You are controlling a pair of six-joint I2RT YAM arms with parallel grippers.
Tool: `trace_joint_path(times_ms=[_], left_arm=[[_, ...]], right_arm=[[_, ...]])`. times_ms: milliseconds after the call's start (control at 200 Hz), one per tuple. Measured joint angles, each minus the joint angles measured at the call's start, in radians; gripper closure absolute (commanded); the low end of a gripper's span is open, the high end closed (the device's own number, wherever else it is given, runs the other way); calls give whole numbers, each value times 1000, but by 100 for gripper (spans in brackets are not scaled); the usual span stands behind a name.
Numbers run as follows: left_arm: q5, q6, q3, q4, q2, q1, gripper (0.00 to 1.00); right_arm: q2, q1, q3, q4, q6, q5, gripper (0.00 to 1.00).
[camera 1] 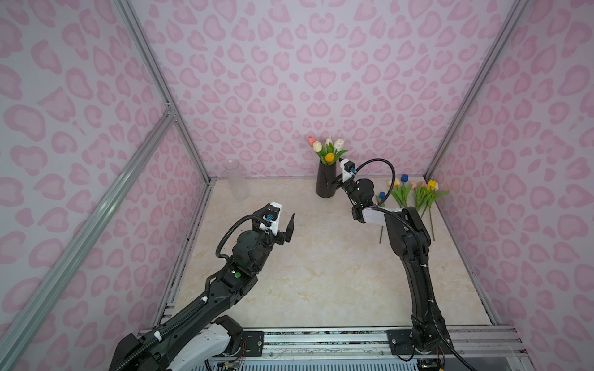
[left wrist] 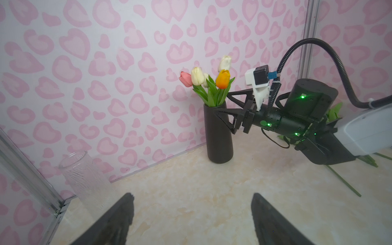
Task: Arrange the flowers into the vase
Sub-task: 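Open the right gripper and withdraw it from the vase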
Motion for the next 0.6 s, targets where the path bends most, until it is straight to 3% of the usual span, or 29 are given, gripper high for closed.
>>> trace_joint_path(times_ms=[335, 440, 505, 595], left_arm=[[11, -11, 16, -1, 26, 98, 10], [29, -29, 85, -3, 85, 188, 7], [51, -50, 145, -18, 136, 257, 0], [96, -106, 239, -73, 208, 375, 1]], right_arm=[[-159, 1, -304, 158, 0, 5, 1], [-259, 9, -445, 224, 11, 23, 2], [-329, 25, -528, 251, 7, 35, 2], [-417, 57, -633, 282, -21, 42, 2]])
